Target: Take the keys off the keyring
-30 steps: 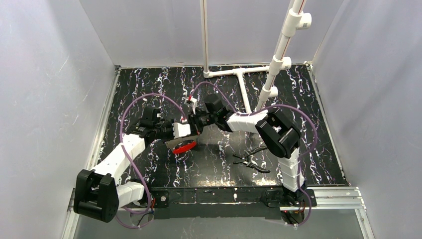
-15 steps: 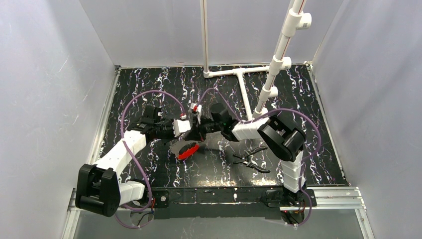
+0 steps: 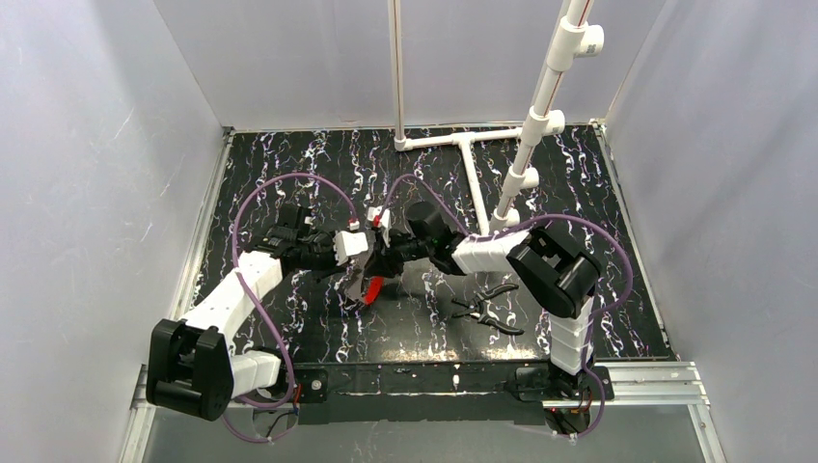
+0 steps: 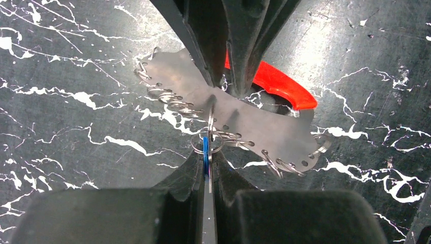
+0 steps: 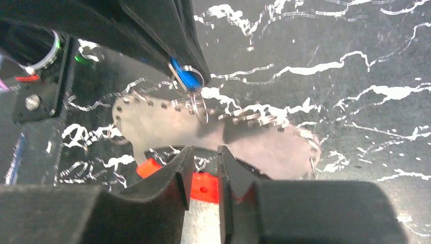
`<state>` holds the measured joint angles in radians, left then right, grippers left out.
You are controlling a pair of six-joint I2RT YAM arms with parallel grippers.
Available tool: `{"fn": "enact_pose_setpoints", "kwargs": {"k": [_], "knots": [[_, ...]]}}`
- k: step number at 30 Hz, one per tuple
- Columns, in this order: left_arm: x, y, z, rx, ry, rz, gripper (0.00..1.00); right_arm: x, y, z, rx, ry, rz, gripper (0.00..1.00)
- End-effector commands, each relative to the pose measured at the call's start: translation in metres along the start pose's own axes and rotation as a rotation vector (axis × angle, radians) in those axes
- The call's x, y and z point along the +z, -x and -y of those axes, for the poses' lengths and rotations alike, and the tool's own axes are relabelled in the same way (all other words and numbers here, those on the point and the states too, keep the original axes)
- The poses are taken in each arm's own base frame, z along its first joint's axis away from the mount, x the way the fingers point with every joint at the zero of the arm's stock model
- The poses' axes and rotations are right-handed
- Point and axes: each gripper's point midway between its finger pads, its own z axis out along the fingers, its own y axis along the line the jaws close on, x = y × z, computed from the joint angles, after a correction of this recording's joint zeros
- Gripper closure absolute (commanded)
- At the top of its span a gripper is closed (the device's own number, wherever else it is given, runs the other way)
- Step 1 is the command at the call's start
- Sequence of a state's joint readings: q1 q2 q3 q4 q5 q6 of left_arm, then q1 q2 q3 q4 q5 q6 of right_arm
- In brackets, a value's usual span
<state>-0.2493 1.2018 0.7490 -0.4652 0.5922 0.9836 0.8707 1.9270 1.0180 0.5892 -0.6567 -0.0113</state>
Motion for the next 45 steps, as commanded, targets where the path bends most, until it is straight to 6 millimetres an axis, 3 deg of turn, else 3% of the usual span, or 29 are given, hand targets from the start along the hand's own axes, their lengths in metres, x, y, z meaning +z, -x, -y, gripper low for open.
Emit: {"fn": "enact_pose_setpoints", "kwargs": {"k": [1,3,6,15,19,24,31,41,45], "knots": [[-0.012,0.017,-0.003,0.040,0.009,0.054,1.00,-0.011,0.004,0.003,-0.067,-0.004,-0.131,0.61],[-0.013,0.018,0.001,0.053,-0.002,0.065,1.00,-0.013,0.008,0.003,-0.082,0.000,-0.160,0.53],[-0.013,0.019,0.004,0.071,-0.012,0.078,1.00,-0.015,0.016,-0.001,-0.098,0.025,-0.177,0.50],[-0.012,0.025,0.012,0.116,-0.037,0.121,1.00,-0.007,0.044,-0.005,-0.139,0.101,-0.151,0.52],[-0.012,0.025,0.013,0.119,-0.045,0.135,1.00,-0.013,0.054,-0.007,-0.131,0.116,-0.171,0.50],[-0.011,0.027,0.015,0.144,-0.047,0.164,1.00,-0.020,0.055,-0.007,-0.108,0.124,-0.188,0.43],[-0.012,0.031,0.015,0.161,-0.051,0.180,1.00,-0.012,0.053,-0.011,-0.094,0.146,-0.195,0.49],[-0.013,0.033,0.015,0.165,-0.047,0.185,1.00,-0.001,0.058,-0.019,-0.038,0.187,-0.180,0.51],[-0.014,0.033,0.014,0.164,-0.042,0.185,1.00,0.002,0.050,-0.017,-0.026,0.184,-0.194,0.52]]}}
